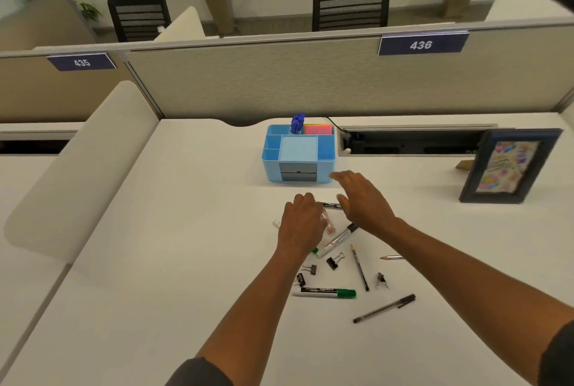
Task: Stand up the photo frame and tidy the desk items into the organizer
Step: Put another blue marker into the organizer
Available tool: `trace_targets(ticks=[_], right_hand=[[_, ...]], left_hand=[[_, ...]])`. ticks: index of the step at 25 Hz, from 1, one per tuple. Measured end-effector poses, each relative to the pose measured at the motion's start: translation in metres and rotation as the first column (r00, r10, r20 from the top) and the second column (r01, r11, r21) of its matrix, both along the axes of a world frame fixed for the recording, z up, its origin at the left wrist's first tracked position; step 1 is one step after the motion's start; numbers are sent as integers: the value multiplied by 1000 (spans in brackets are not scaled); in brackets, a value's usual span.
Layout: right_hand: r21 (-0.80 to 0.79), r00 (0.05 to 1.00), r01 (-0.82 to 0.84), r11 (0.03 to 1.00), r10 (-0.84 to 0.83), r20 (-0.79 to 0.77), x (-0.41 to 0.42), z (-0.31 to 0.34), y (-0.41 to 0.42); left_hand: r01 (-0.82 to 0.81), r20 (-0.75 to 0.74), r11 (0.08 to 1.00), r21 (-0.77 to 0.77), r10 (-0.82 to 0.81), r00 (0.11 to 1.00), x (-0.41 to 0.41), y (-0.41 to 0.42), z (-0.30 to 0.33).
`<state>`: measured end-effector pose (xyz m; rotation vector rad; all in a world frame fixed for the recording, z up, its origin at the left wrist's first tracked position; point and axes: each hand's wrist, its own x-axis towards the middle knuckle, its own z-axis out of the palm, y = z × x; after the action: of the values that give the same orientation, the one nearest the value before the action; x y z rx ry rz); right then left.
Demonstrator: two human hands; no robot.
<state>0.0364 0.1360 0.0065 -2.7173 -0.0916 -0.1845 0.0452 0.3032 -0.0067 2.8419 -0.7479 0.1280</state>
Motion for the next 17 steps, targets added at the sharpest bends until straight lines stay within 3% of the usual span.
trace_targets(ticks=[6,13,17], right_hand=[[-31,999,-32,999,31,-19,-53,-22,-25],[-56,1000,3,998,-4,-15,-76,-30,-39],[-44,999,41,998,-42,-20,-79,-31,-44]], left_hand=[[39,-62,994,103,-33,998,-31,-7,-15],[33,-37,972,233,-25,999,-41,-12,-23],[16,-44,973,232,-6,999,-42,-12,-28]])
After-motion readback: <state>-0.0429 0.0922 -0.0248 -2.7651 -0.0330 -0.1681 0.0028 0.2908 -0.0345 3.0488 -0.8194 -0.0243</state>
